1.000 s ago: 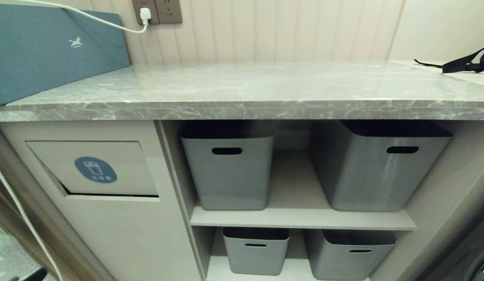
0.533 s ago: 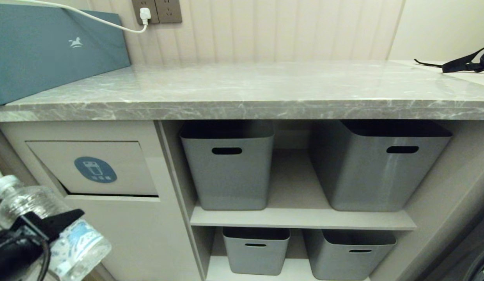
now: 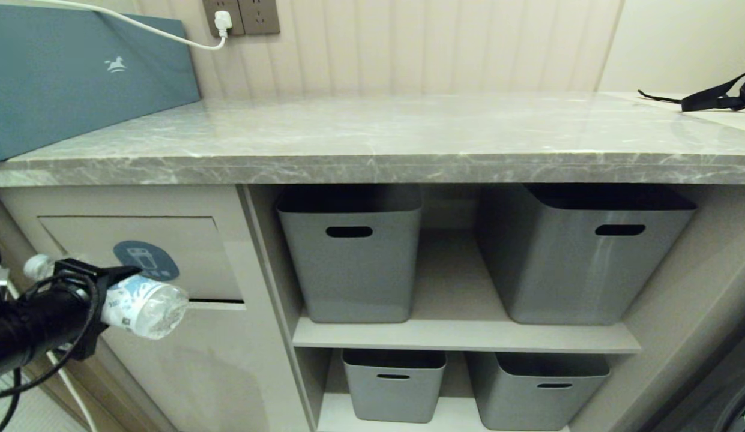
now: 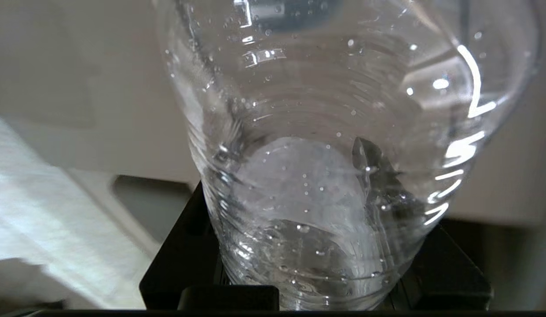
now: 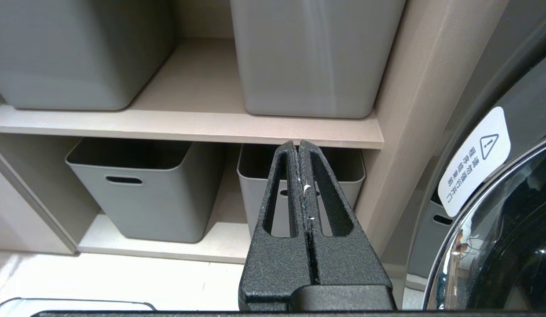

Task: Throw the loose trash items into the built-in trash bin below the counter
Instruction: Put the garbage in the trash can

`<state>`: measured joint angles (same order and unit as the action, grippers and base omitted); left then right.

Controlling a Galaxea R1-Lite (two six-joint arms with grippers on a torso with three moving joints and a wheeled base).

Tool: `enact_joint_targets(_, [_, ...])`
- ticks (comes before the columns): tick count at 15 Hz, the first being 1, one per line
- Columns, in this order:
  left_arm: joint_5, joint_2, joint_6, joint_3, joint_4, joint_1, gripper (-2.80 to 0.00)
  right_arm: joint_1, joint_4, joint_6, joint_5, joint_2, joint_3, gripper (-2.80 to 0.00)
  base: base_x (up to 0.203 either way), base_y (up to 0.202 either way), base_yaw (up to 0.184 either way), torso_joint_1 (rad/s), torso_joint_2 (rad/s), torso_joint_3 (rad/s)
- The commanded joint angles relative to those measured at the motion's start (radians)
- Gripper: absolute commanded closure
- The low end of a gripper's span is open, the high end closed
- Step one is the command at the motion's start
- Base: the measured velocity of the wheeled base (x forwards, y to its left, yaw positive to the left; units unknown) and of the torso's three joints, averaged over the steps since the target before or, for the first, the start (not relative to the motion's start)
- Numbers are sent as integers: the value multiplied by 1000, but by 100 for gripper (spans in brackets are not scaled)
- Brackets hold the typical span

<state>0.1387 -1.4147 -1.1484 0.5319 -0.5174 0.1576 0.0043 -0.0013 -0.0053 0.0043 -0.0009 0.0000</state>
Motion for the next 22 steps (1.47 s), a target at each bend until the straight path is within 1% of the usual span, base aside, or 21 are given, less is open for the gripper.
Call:
enact_joint_targets(1, [82,-115,-50,2,-93,64,0,0,0,-1,0,-1,0,0,0,0,0,0,0,0])
enact_joint_targets(3, [176,-173,-54,-9,-183,124,0,0,0,-1,0,-1,0,0,0,0,0,0,0,0])
enact_joint_targets(6, [344,-263,-54,-61,-382,199,0,0,0,-1,0,-1,0,0,0,0,0,0,0,0])
enact_joint_targets(7, [385,-290,-53,-86,-440,218,0,0,0,-1,0,-1,0,0,0,0,0,0,0,0])
enact_joint_targets(8, [407,-317,-47,-105,-485,231,0,0,0,-1,0,-1,0,0,0,0,0,0,0,0])
enact_joint_targets(11, [427,-416,-3,-121,-582,235,0,1,0,-1,0,-1,0,0,0,0,0,0,0,0])
enact_joint_targets(13, [430,-494,8,-84,-631,233,0,2,0,-1,0,-1,0,0,0,0,0,0,0,0])
enact_joint_targets(15, [430,-565,9,-10,-652,228,0,0,0,-1,0,-1,0,0,0,0,0,0,0,0])
enact_joint_targets(18, [429,-649,2,92,-657,203,0,0,0,-1,0,-1,0,0,0,0,0,0,0,0])
enact_joint_targets(20, [422,-667,-32,143,-658,194,0,0,0,-1,0,-1,0,0,0,0,0,0,0,0])
enact_joint_targets(21, [401,-670,-58,161,-656,179,0,0,0,-1,0,-1,0,0,0,0,0,0,0,0])
enact_joint_targets(22, [352,-674,-63,175,-653,142,0,0,0,-1,0,-1,0,0,0,0,0,0,0,0])
